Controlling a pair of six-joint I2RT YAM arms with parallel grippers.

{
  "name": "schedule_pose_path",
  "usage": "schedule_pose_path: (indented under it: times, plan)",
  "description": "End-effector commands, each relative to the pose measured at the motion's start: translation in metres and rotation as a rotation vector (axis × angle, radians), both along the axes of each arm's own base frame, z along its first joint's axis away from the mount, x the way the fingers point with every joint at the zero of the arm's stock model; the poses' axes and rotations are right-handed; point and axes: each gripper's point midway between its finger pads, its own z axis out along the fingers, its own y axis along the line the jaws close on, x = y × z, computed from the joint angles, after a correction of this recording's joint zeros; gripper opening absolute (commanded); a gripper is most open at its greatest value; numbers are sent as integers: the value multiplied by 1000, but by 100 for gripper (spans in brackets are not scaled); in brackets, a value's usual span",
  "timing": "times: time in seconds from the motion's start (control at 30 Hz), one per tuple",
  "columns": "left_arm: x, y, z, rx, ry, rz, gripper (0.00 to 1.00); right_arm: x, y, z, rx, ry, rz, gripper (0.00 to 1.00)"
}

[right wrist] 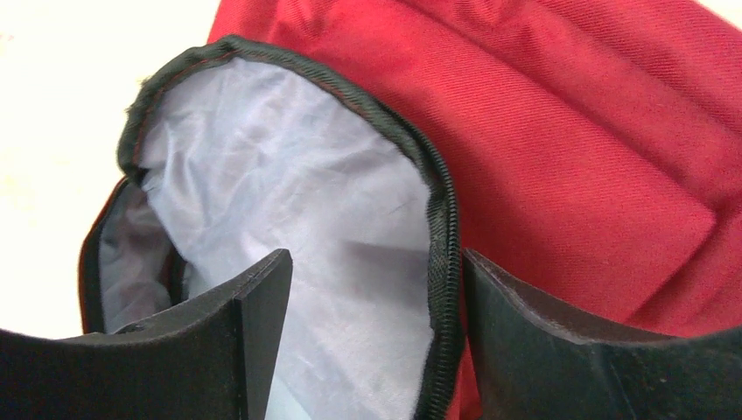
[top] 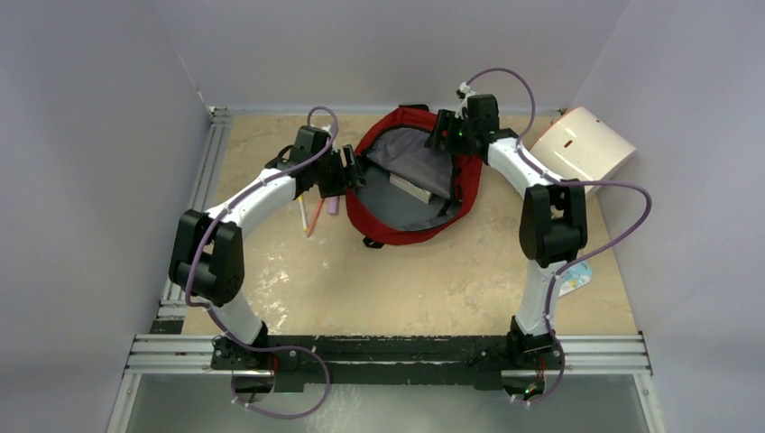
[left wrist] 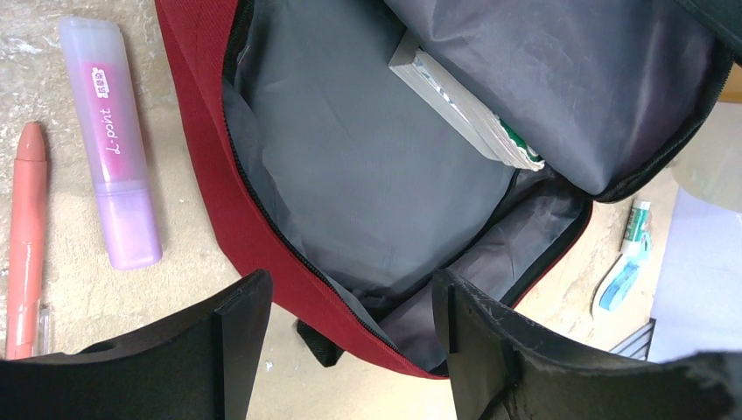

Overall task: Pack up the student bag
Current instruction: Zip the student bag at the center of the board.

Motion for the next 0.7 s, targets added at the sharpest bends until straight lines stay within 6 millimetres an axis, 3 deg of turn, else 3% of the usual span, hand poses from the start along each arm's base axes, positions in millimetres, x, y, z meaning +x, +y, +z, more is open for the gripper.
schedule_pose_path:
  times: [0.0, 0.23, 0.37, 0.53, 0.67]
  plan:
    - [2, 2, -1, 19, -24, -7, 66, -4, 26, 46, 108, -100, 145, 69]
    - [7, 5, -2, 56, -41, -18, 66, -14, 33, 54, 112, -104, 227, 64]
    - [7, 6, -3, 65, -41, -19, 66, -25, 29, 55, 94, -98, 222, 54]
    - [7, 5, -4, 62, -37, -25, 66, -30, 13, 55, 29, -98, 162, 35]
    - [7, 4, -3, 56, -37, -27, 66, -23, -10, 48, -84, -100, 63, 31]
